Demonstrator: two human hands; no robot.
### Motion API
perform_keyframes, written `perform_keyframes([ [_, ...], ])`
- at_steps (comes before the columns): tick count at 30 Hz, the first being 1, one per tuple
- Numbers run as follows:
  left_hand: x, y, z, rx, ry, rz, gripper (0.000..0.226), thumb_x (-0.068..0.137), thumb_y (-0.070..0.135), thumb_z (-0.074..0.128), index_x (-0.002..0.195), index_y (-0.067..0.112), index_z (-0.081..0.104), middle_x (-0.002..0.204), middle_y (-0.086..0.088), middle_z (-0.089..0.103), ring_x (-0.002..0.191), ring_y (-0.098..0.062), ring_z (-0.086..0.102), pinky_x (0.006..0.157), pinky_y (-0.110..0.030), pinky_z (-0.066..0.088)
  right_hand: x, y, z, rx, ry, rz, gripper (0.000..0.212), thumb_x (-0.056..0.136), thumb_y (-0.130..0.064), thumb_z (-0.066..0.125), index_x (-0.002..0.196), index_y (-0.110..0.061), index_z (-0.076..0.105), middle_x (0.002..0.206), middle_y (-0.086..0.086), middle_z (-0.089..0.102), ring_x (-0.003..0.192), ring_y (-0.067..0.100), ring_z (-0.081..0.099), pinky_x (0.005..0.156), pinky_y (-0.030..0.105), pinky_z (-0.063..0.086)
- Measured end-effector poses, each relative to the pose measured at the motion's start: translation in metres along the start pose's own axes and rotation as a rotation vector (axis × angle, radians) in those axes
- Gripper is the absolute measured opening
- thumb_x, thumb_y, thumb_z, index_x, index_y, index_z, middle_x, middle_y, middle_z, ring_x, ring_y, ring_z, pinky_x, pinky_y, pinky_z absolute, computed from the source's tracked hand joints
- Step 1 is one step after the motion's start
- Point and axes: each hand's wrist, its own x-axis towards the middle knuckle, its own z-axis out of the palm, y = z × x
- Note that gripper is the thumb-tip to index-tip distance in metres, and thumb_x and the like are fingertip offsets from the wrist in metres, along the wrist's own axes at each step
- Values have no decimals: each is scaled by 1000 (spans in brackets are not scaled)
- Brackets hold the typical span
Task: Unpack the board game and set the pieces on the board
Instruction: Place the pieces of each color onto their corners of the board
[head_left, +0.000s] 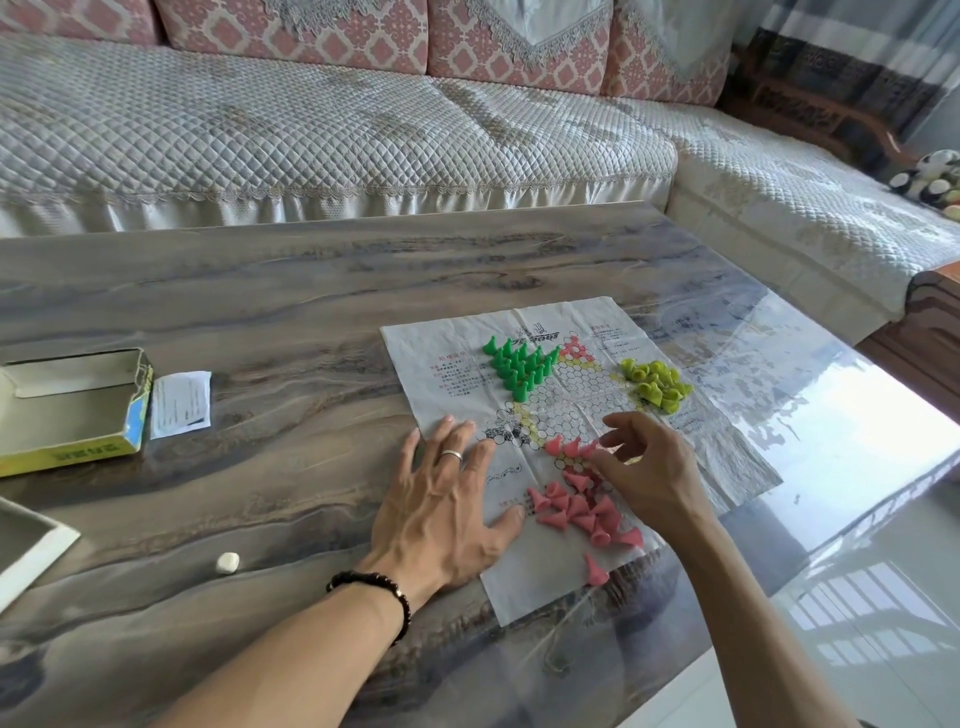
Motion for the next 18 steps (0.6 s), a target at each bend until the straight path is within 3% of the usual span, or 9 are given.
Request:
perform_keyframes([
  [4,0,0,-1,0,-1,1,81,88,68,28,153,22,17,163,-5,6,150,-20,-3,121,-49,-2,-9,-2,-7,-28,36,-13,10,78,-13,75,85,-19,69,76,-8,66,68,6,61,62,19,48],
  [6,0,1,-1,7,-1,1,81,87,69,28,153,22,17,163,-4,7,150,-20,-3,121,-48,-2,-14,-6,-8,-49,-31,-47,6,78,-16,75,76,-20,71,69,-9,67,64,7,61,61,21,50],
  [11,0,1,-2,-1,8,-2,82,87,68,30,153,23,18,163,-4,9,150,-20,-2,121,-46,-2,-21,-12,-2,-154,-182,-70,5,80,-30,75,83,-26,73,73,-15,65,67,-2,58,57,11,37],
  [15,-1,2,-3,-3,7,-6,82,87,68,30,153,23,18,163,-3,8,150,-20,-3,121,-46,-3,-20,-12,-2,-156,-189,-45,2,79,-22,74,79,-22,72,71,-10,67,67,4,62,59,20,51],
  [18,-1,2,-3,-2,3,-7,82,87,68,30,154,22,17,163,-3,7,150,-20,-4,121,-46,-3,-20,-14,-3,-170,-183,-39,2,78,-13,71,78,-15,71,69,-6,66,63,7,60,55,15,49],
])
